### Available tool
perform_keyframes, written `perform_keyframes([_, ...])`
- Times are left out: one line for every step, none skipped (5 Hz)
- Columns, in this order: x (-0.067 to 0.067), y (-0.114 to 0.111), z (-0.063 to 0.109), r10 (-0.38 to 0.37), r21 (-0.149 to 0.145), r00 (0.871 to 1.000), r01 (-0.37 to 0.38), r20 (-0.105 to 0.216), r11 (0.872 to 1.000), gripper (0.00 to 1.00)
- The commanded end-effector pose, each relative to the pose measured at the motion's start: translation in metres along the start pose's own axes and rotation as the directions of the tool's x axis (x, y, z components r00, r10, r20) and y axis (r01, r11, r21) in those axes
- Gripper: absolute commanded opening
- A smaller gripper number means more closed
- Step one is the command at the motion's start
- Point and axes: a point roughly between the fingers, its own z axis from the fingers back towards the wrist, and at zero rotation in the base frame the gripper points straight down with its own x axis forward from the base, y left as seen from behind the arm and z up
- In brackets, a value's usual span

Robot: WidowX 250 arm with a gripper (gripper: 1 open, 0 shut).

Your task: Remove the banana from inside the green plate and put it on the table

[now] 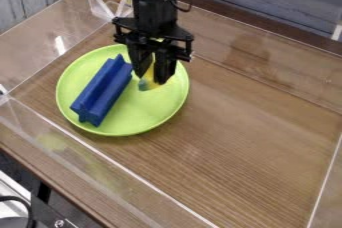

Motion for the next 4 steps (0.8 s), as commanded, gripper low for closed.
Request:
perform_keyframes([0.007, -0.007, 0.022, -0.020, 0.003, 0.997, 0.020, 0.078, 1.000, 0.00])
perform_keyframes([0.006, -0.015, 0.023, -0.037, -0.002, 0.996, 0.037, 0.080, 0.999, 0.00])
perform_keyframes([0.004, -0.023, 0.025, -0.057, -0.007, 0.995, 0.058, 0.084, 0.998, 0.00])
perform_keyframes([0.002, -0.036, 0.025, -0.082, -0.011, 0.993, 0.084, 0.083, 0.996, 0.00])
